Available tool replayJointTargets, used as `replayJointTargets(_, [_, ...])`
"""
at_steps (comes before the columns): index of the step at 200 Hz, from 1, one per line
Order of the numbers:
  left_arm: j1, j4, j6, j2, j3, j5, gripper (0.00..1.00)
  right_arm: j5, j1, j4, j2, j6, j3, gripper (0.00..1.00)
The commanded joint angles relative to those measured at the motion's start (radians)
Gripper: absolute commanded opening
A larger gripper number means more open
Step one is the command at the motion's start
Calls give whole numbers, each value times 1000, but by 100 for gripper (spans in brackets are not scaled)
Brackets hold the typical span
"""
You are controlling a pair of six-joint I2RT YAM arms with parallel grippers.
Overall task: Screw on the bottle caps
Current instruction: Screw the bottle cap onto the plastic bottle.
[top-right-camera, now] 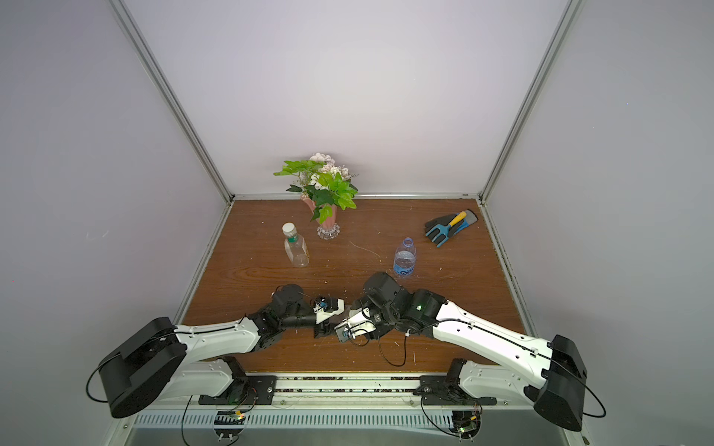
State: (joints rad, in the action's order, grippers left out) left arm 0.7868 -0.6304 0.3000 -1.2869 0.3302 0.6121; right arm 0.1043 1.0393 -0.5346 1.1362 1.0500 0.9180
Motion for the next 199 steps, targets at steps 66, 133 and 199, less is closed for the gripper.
replayJointTargets(66, [2, 49, 8, 11, 5, -12, 16, -49, 3, 18, 37, -47, -22, 35])
replayJointTargets(133, [2, 40, -17, 8, 6, -25, 16, -49, 5, 90, -2, -116, -112, 38])
replayJointTargets(199, [2, 15, -28, 17, 1, -57, 16, -26, 5, 15, 24, -376, -32, 0])
